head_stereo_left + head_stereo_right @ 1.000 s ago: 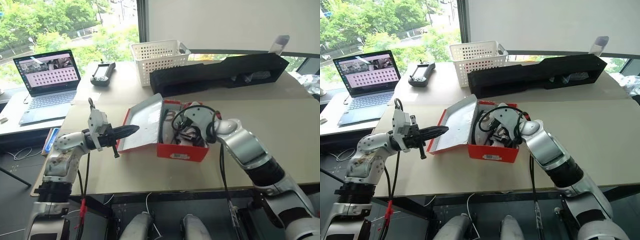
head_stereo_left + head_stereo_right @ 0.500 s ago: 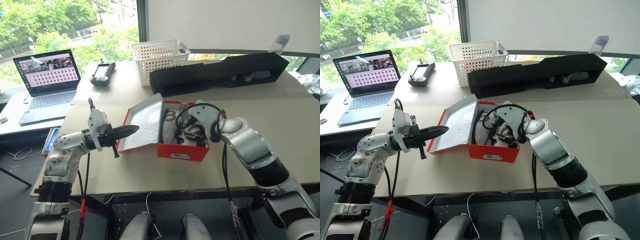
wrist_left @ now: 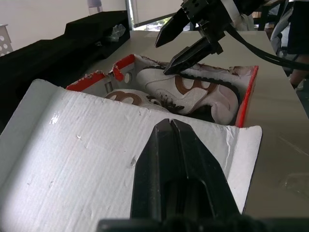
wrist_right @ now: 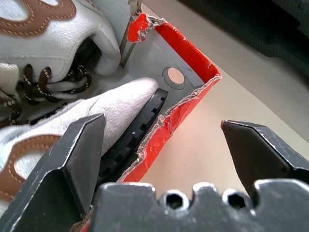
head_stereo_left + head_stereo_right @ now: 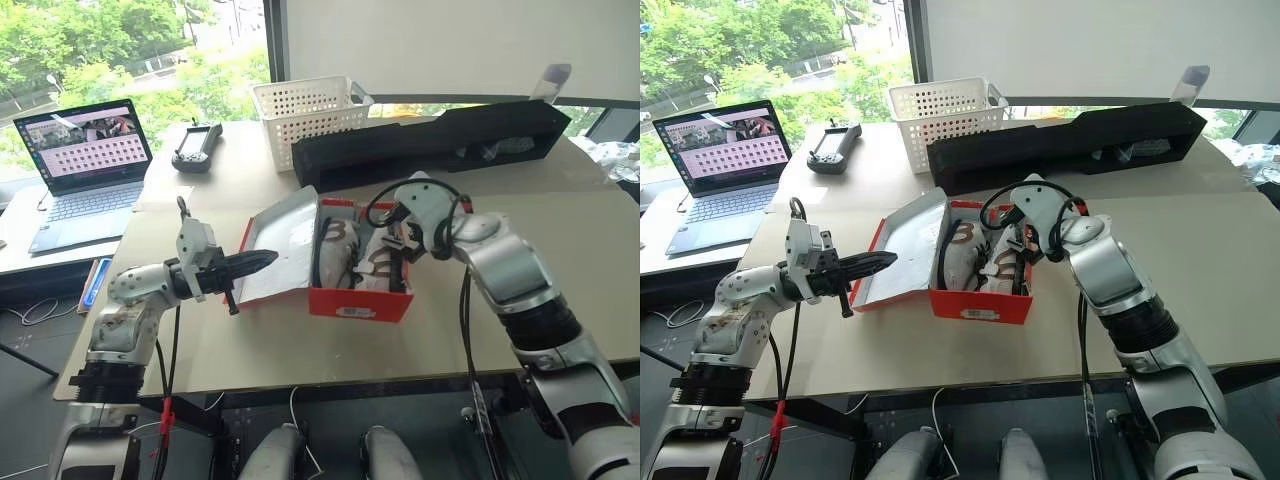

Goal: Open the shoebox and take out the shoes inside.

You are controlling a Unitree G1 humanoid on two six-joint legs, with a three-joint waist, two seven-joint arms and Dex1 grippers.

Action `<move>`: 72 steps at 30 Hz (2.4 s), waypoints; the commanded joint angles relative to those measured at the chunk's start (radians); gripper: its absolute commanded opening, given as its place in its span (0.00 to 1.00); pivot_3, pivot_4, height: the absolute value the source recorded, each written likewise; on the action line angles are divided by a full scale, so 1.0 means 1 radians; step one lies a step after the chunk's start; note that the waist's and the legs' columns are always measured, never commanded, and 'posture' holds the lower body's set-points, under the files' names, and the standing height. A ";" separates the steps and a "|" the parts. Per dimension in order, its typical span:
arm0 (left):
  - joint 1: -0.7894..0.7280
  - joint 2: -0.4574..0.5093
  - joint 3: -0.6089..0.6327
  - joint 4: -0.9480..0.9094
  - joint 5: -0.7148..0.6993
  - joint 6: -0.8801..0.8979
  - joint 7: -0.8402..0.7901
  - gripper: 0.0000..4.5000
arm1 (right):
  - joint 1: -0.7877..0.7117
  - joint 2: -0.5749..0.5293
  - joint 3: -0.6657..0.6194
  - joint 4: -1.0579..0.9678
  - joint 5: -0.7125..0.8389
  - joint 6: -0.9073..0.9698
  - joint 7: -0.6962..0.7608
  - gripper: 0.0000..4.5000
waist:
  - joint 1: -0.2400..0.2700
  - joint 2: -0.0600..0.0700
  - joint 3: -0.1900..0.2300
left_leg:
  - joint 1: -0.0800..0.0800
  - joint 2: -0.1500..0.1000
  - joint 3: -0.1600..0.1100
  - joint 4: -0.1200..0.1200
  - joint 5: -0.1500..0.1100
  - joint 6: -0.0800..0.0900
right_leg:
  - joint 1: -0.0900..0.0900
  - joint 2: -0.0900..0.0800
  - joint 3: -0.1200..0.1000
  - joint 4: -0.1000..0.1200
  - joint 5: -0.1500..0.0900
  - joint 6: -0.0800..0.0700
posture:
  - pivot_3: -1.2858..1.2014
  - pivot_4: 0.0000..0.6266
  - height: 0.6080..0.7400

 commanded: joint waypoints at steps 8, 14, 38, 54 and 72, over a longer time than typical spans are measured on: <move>-0.004 0.007 0.010 -0.018 0.013 -0.004 0.020 0.00 | -0.032 0.046 0.040 -0.005 -0.045 -0.039 0.023 0.99 | 0.001 0.000 0.000 | 0.000 0.000 0.000 0.000 0.000 0.000 | 0.000 0.000 0.000 0.000 0.000 0.000 | 0.52 0.24 0.99; -0.008 0.003 0.006 -0.021 0.018 -0.002 0.023 0.00 | -0.047 0.117 -0.002 -0.011 0.012 0.066 0.051 0.99 | -0.006 0.000 0.000 | 0.000 0.000 0.000 0.000 0.000 0.000 | -0.001 0.001 0.000 0.001 0.000 -0.001 | 0.52 0.24 0.99; -0.012 0.002 0.001 -0.033 0.015 0.022 0.030 0.00 | -0.046 0.027 -0.089 0.012 -0.009 0.031 0.017 0.99 | 0.002 0.000 0.000 | 0.000 0.000 0.000 0.000 0.000 0.000 | -0.001 0.000 0.000 0.000 0.001 0.000 | 0.52 0.24 0.99; -0.012 0.003 0.000 -0.037 0.022 0.029 0.046 0.00 | -0.015 0.051 -0.008 -0.042 -0.030 0.021 0.023 0.99 | 0.000 0.000 0.000 | 0.000 0.000 0.000 0.000 0.000 0.000 | -0.001 0.000 0.000 0.000 0.000 0.000 | 0.52 0.24 0.99; -0.004 0.005 0.012 -0.062 0.025 0.043 0.069 0.00 | 0.019 0.091 -0.018 0.022 -0.011 0.055 0.028 0.99 | 0.001 0.000 0.000 | 0.000 0.000 0.000 0.000 0.000 0.000 | -0.001 0.001 0.000 0.000 0.000 0.000 | 0.52 0.24 0.99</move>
